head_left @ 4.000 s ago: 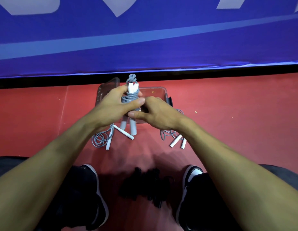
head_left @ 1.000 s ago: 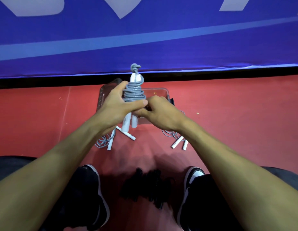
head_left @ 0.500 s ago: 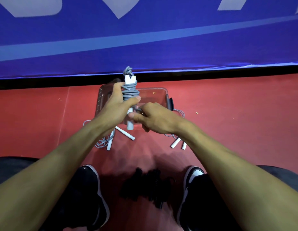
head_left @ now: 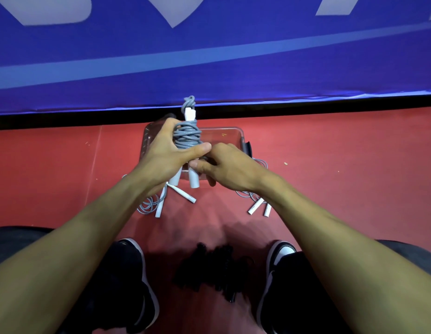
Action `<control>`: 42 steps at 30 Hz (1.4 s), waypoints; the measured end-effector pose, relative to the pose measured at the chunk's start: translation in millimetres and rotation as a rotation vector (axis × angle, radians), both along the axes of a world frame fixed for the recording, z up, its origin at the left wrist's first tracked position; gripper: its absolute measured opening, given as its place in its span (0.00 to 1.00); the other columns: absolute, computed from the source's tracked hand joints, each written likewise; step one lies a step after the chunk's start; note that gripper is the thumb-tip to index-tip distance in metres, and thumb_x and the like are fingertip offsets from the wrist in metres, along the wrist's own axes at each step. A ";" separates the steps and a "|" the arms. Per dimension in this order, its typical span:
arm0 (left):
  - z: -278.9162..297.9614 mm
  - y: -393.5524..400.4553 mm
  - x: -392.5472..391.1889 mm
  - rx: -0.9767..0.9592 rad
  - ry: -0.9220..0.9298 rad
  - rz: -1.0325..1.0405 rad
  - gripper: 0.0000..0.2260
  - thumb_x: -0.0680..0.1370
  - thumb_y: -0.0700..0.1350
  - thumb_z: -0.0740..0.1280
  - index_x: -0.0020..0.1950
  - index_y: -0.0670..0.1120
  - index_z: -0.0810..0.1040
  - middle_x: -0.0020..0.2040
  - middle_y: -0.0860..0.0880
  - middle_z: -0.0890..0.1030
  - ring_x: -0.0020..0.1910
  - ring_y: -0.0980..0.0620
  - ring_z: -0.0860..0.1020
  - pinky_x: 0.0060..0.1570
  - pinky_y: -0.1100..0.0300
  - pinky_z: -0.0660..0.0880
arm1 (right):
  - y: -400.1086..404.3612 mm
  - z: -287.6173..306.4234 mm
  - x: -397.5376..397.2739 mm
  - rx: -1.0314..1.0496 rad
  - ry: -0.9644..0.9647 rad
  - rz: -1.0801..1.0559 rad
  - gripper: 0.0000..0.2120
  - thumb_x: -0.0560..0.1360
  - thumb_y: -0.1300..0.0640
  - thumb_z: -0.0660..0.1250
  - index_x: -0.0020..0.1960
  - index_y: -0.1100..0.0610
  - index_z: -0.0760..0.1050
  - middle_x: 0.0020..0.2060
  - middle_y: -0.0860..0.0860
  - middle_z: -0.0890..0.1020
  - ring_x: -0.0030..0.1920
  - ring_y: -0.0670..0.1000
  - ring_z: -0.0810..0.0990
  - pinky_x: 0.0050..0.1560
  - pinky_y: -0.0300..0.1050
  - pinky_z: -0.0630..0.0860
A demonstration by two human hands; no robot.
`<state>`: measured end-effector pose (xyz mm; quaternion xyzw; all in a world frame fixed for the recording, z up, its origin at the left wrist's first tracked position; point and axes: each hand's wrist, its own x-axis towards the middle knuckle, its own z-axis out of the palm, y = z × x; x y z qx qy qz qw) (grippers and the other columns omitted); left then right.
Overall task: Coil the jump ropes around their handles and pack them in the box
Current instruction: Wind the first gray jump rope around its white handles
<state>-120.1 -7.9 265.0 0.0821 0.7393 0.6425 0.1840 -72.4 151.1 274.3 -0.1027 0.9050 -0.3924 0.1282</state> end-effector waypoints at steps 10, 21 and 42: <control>-0.9 5.5 4.3 -0.028 -0.035 -0.095 0.22 0.71 0.53 0.71 0.62 0.49 0.70 0.53 0.52 0.79 0.50 0.59 0.80 0.57 0.56 0.78 | 3.2 -6.5 -2.3 0.036 0.009 -0.118 0.20 0.79 0.45 0.65 0.35 0.57 0.79 0.27 0.54 0.80 0.32 0.53 0.79 0.36 0.48 0.74; -1.8 2.8 -0.3 -0.030 -0.055 -0.023 0.21 0.72 0.34 0.76 0.60 0.40 0.71 0.52 0.44 0.85 0.50 0.48 0.85 0.50 0.55 0.82 | 10.8 -12.4 -5.9 0.039 0.034 -0.283 0.15 0.75 0.49 0.71 0.36 0.57 0.74 0.29 0.48 0.79 0.34 0.53 0.76 0.32 0.41 0.67; -2.9 19.3 9.0 -0.098 -0.129 -0.147 0.12 0.80 0.32 0.65 0.58 0.45 0.73 0.54 0.45 0.83 0.46 0.54 0.83 0.44 0.63 0.79 | 28.0 -16.4 3.5 0.006 0.040 -0.356 0.08 0.71 0.55 0.75 0.44 0.53 0.76 0.30 0.43 0.74 0.29 0.41 0.71 0.30 0.33 0.65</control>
